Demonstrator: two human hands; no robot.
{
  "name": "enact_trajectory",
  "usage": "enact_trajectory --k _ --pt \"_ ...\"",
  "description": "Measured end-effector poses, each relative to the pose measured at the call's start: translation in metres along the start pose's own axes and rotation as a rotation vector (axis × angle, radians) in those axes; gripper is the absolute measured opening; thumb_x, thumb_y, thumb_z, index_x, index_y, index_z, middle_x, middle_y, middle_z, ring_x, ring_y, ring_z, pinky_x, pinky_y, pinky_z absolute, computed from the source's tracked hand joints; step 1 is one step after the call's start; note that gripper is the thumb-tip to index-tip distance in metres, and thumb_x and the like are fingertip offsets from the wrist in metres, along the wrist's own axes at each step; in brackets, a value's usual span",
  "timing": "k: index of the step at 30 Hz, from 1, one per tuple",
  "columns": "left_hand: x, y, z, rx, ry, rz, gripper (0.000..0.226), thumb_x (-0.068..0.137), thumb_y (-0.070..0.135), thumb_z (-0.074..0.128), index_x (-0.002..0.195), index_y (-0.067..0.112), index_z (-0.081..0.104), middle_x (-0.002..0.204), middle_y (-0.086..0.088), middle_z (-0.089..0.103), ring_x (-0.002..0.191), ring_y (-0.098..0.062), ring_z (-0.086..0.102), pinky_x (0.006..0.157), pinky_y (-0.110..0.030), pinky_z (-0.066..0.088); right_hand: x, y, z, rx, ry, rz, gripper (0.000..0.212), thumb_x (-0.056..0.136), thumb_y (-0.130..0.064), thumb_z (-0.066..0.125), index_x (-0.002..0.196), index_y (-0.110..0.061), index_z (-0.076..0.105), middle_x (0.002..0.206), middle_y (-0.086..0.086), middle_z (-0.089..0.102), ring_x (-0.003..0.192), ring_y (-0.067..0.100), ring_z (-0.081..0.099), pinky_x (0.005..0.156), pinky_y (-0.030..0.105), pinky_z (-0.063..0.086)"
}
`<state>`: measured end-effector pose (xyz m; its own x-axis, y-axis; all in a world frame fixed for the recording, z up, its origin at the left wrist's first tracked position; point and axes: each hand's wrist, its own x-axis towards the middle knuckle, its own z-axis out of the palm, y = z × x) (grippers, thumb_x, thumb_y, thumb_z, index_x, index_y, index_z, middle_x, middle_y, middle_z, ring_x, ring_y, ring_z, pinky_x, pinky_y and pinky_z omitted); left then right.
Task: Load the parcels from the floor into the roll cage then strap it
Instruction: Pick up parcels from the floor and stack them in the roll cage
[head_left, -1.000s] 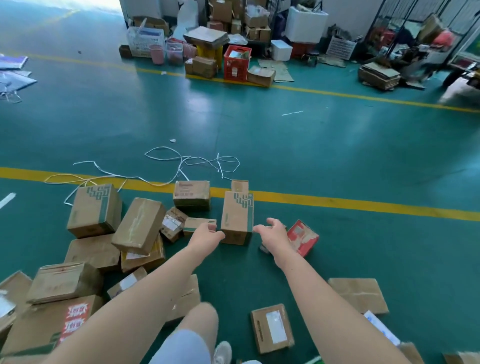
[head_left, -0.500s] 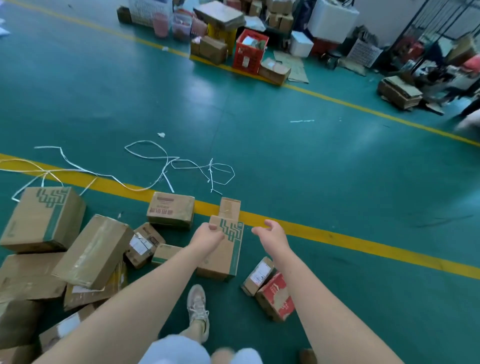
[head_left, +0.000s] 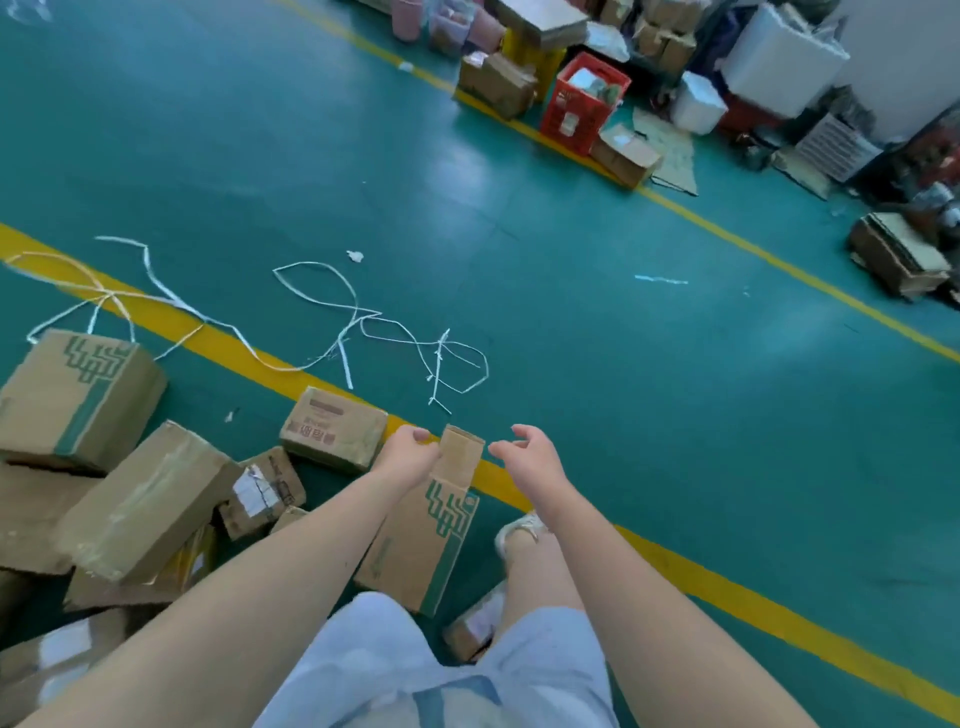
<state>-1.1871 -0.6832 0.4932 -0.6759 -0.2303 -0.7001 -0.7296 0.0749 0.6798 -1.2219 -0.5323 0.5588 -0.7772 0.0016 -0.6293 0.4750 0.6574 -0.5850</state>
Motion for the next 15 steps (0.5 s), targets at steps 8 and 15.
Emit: enact_trajectory --k 8,15 --pt "0.076 0.006 -0.001 -0.385 0.408 -0.209 0.039 0.093 0.026 0.058 0.13 0.019 0.053 0.13 -0.003 0.057 0.118 -0.025 0.054 0.098 -0.03 0.042 0.137 -0.07 0.015 -0.463 -0.35 -0.253 0.06 0.095 -0.025 0.06 0.15 -0.015 0.037 0.145 0.009 0.047 0.127 0.022 0.051 0.101 0.034 0.043" --pt "0.099 -0.016 0.052 -0.728 0.665 -0.46 0.038 0.094 0.018 0.057 0.133 0.015 0.054 0.129 -0.004 0.057 0.115 -0.024 0.056 0.1 -0.034 0.044 0.213 -0.056 0.032 -0.754 -0.651 -0.327 0.059 0.096 -0.024 0.056 0.151 -0.016 0.035 0.147 0.007 0.047 0.118 0.022 0.054 0.094 0.033 0.043"
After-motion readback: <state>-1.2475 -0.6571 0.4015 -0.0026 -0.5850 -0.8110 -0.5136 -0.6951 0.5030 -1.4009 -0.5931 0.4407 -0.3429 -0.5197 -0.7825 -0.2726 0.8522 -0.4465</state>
